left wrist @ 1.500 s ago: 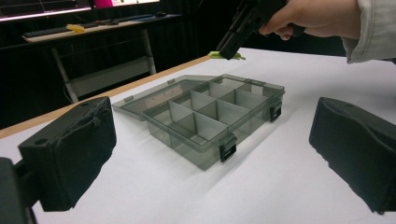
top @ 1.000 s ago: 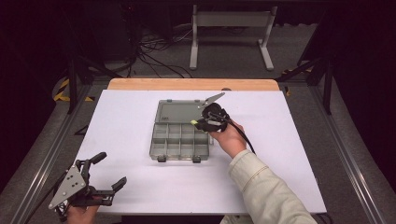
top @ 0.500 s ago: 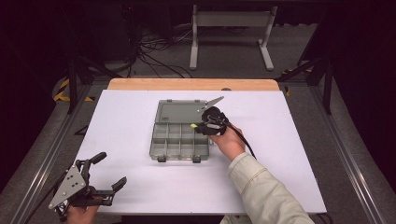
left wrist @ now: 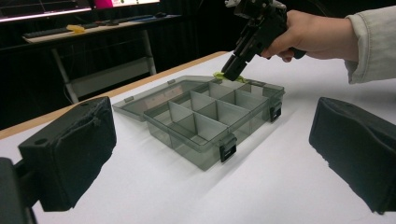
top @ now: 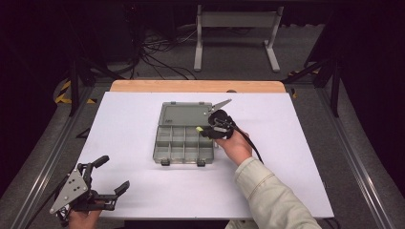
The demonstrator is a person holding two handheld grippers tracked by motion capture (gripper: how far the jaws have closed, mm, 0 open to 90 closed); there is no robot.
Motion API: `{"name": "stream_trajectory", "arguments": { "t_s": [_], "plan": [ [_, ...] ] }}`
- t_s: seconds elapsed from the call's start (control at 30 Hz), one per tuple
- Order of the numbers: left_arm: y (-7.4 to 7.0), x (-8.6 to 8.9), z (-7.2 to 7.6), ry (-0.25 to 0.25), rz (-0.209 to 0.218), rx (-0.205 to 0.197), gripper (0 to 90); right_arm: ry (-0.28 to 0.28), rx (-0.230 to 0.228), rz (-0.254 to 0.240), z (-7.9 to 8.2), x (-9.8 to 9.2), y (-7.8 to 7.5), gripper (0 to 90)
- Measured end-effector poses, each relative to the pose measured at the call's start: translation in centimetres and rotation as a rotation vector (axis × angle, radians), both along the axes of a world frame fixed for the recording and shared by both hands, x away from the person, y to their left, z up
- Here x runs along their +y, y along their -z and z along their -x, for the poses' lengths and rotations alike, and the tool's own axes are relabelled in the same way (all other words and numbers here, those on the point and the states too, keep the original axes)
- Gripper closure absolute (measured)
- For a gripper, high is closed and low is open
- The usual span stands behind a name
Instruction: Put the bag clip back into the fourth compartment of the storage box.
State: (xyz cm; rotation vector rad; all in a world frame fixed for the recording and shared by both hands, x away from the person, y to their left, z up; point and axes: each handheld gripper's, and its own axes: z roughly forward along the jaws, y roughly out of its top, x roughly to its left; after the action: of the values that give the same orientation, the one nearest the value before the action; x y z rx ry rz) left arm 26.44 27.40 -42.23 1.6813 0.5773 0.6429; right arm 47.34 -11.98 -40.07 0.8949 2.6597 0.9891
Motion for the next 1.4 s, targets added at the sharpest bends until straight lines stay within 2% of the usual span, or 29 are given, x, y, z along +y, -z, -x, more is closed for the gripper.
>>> {"name": "stream_trajectory", "arguments": {
  "t_s": [0.53, 0.57, 0.9, 1.23, 1.3, 1.4],
  "plan": [
    [0.0, 0.0, 0.0, 0.0, 0.002, 0.003, 1.3, 0.037, 0.026, 0.019, -0.4, -0.4, 0.3, 77.7],
    [0.0, 0.0, 0.0, 0.0, 0.002, 0.003, 1.3, 0.053, 0.03, 0.02, -0.4, -0.4, 0.4, 77.7],
    [0.0, 0.0, 0.0, 0.0, 0.003, 0.003, 1.3, 0.05, 0.039, 0.036, -0.6, -0.4, 0.6, 77.1],
    [0.0, 0.0, 0.0, 0.001, 0.0, 0.006, 1.3, 0.036, 0.023, 0.025, -0.4, -0.5, 0.2, 70.9],
    [0.0, 0.0, 0.0, 0.0, 0.002, 0.004, 1.3, 0.035, 0.015, 0.018, -0.3, -0.5, -0.1, 67.5],
    [0.0, 0.0, 0.0, 0.0, 0.002, 0.004, 1.3, 0.038, -0.005, 0.009, 0.0, -0.6, -0.6, 57.9]
  ]
}}
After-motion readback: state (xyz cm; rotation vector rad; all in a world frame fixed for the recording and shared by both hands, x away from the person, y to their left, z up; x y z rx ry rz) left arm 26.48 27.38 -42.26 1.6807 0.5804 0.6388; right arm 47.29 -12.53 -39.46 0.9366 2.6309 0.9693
